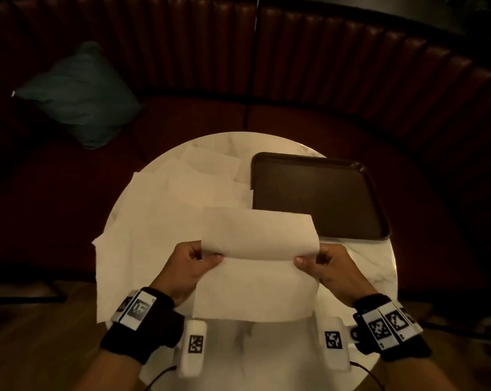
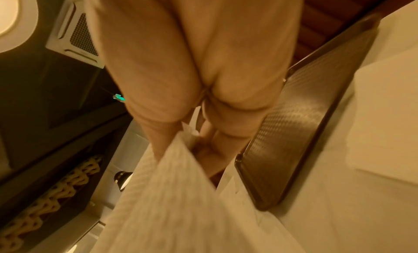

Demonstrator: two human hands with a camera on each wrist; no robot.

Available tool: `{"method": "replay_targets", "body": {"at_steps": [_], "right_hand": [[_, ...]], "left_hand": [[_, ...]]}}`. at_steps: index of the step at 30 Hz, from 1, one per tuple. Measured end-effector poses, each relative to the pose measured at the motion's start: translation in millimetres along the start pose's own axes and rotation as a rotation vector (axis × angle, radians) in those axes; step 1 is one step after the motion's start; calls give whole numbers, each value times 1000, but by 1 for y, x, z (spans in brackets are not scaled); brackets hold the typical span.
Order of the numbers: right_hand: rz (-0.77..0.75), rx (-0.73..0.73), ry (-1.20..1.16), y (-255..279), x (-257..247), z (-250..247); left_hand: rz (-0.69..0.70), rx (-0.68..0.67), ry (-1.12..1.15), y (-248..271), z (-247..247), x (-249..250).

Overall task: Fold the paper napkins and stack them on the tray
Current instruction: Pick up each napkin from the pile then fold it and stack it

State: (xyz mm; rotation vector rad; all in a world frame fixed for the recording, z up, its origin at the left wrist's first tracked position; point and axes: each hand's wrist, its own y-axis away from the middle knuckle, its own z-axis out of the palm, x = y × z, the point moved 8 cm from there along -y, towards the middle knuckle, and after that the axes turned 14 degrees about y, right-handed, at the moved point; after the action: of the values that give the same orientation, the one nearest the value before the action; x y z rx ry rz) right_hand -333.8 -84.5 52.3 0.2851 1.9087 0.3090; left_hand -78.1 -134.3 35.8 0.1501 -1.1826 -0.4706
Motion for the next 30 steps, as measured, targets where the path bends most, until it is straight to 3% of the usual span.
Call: {"method": "replay_targets", "body": {"at_steps": [7,14,18,22,24,30], "right_hand": [[-43,48,-50,22,21,-34],[-78,89,-173,39,45,-64],[-55,173,-119,63,59,-78],[64,272,-252,95,99,-82],[144,393,-151,110,126,-85],[393,588,-107,133,186,-76]], "left_hand": [[74,-66,-127,-9,44,8],[16,-123,-167,-17,83,3],[-64,-134,-197,-30,108,-9],[-36,-271,-526,-57,149,-35],[14,-371,-709,-72,174,-53],[200,-358,-883,-104,240,-99]]}}
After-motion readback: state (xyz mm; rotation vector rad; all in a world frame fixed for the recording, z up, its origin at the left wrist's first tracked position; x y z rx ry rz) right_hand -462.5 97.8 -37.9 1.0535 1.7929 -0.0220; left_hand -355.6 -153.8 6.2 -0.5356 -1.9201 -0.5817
